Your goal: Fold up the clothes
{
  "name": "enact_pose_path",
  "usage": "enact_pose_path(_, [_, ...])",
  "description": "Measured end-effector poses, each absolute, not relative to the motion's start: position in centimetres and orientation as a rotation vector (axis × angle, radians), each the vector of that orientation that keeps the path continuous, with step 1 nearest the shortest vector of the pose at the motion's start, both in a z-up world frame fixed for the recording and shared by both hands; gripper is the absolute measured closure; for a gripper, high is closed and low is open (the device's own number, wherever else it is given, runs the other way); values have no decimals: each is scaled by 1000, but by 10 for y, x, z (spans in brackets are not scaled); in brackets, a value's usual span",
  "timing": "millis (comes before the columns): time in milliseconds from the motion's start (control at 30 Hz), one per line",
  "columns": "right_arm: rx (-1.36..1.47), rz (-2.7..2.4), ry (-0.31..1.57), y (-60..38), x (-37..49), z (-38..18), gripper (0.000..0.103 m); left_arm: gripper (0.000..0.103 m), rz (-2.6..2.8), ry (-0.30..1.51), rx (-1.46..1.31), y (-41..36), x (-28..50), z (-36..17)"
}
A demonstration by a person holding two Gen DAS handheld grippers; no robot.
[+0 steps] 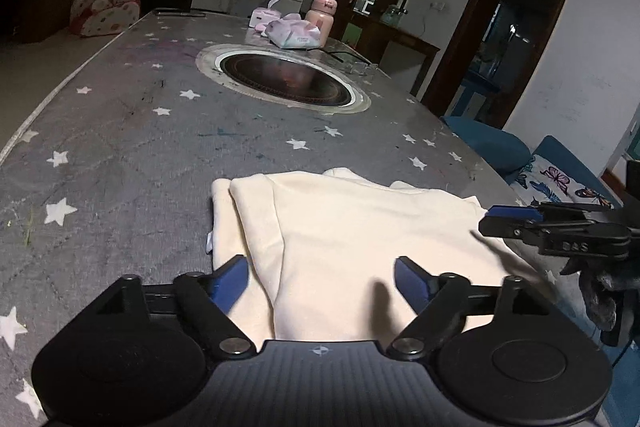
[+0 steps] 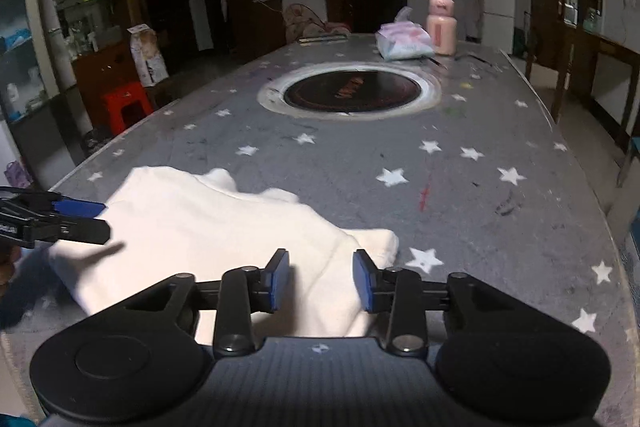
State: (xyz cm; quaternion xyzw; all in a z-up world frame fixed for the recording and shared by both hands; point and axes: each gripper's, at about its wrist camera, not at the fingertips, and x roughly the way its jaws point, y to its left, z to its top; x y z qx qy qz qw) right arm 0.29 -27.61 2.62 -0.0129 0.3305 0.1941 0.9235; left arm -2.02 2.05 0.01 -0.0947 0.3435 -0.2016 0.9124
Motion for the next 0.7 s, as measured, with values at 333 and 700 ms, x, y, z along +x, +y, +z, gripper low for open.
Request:
enact_pose_path(333, [-75,380,646,-256,-13,26,26,2,-351,682,-168,19,-27,6])
enact_pose_path(700, [-242,383,608,-222,-36,14,0,0,-291,709,-109,17,-38,-2])
